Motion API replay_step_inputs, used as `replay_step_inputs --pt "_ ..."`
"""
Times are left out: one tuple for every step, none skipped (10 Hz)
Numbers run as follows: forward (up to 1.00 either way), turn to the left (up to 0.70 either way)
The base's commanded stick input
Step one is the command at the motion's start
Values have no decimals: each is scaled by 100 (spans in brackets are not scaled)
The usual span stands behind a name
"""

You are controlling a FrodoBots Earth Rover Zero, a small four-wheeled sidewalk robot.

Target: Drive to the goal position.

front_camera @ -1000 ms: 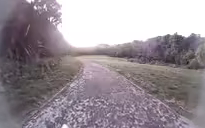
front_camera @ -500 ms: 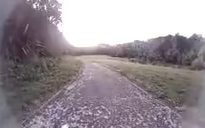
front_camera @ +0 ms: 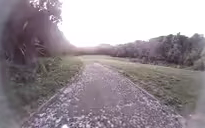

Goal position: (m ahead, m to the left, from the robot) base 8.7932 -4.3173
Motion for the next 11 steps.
replay_step_inputs --pt "50 0" --pt "50 0" --pt "50 0" --pt "50 0" --pt "50 0" --pt "50 0" --pt "50 0" --pt "50 0" --pt "50 0" --pt "50 0" --pt "50 0"
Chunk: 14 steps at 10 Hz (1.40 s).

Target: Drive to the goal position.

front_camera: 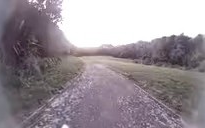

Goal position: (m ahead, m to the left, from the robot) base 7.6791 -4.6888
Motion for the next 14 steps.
replay_step_inputs --pt "50 0" --pt "50 0" --pt "50 0" --pt "50 0" --pt "50 0" --pt "50 0" --pt "50 0" --pt "50 0" --pt "50 0" --pt "50 0" --pt "50 0" --pt "50 0" --pt "50 0" --pt "50 0"
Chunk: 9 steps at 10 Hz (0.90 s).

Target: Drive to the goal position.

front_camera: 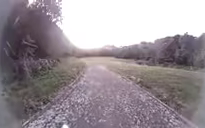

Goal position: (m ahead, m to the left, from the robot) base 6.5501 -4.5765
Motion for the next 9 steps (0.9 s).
replay_step_inputs --pt "50 0" --pt "50 0" --pt "50 0" --pt "50 0" --pt "50 0" --pt "50 0" --pt "50 0" --pt "50 0" --pt "50 0"
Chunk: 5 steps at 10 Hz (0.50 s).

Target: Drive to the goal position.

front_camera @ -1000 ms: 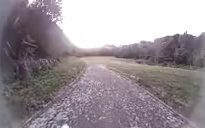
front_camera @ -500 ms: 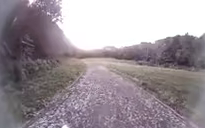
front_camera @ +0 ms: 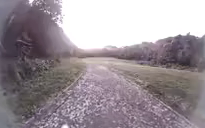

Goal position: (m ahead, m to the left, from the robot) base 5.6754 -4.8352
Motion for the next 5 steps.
replay_step_inputs --pt "50 0" --pt "50 0" --pt "50 0" --pt "50 0" --pt "50 0"
